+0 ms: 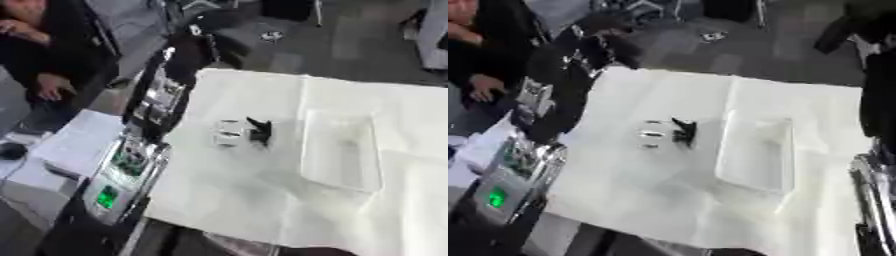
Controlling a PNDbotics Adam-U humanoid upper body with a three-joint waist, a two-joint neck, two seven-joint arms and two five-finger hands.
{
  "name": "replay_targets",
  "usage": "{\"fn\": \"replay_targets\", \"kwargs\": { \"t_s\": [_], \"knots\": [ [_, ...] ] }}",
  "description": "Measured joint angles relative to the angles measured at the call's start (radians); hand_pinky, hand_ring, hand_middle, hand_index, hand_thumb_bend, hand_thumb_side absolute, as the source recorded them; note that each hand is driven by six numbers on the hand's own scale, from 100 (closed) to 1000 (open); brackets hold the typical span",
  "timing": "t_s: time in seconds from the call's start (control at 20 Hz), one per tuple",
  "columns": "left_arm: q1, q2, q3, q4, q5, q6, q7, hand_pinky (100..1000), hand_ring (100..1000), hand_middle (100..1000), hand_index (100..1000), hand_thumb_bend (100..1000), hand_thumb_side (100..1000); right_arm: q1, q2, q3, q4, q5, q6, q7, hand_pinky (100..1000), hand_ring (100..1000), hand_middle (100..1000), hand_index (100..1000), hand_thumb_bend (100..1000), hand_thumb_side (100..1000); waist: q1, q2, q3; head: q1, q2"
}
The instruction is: Pick up objects on the table and place them in the box.
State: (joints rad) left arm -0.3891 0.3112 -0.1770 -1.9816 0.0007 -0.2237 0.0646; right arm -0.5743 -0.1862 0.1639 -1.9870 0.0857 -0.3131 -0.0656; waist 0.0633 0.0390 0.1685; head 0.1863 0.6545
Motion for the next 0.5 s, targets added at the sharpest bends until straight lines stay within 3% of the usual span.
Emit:
{"fn": "replay_targets", "kwargs": {
  "t_s": [0.5],
  "knots": [
    [0.000,0.000,-0.004,0.000,-0.003,-0.001,-0.009,573,666,812,830,265,1000,0.000,0.000,0.000,0.000,0.000,0.000,0.000,400,385,421,612,348,1000,0.000,0.002,0.000,-0.003,-0.007]
  ]
}}
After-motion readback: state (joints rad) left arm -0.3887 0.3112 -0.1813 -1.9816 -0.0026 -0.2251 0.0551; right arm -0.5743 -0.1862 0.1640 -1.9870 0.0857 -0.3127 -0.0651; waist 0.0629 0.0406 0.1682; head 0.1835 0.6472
